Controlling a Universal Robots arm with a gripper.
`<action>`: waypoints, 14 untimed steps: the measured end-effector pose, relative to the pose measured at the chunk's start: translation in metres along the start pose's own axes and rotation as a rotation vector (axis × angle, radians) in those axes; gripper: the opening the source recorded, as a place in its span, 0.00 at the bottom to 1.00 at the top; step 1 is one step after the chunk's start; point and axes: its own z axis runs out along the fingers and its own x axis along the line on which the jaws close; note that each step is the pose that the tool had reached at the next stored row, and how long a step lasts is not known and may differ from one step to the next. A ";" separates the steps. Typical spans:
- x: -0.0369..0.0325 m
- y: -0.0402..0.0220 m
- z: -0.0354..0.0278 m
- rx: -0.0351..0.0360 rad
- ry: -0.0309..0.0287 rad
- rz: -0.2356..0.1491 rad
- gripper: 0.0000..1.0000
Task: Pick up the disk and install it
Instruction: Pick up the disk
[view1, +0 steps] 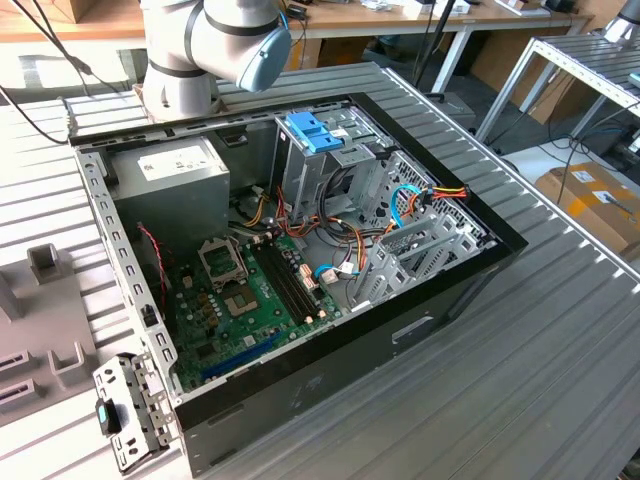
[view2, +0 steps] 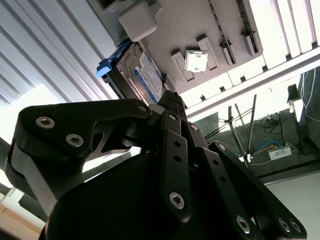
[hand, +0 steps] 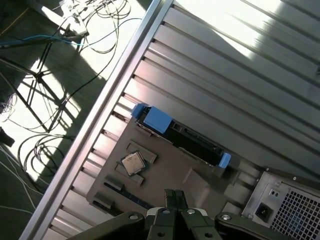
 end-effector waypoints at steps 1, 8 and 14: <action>0.0000 0.0000 0.0000 -0.0001 0.0002 -0.004 0.11; 0.0000 0.0000 0.0000 -0.0012 0.0022 -0.050 0.11; 0.0000 0.0000 0.0000 -0.0020 0.0036 -0.082 0.11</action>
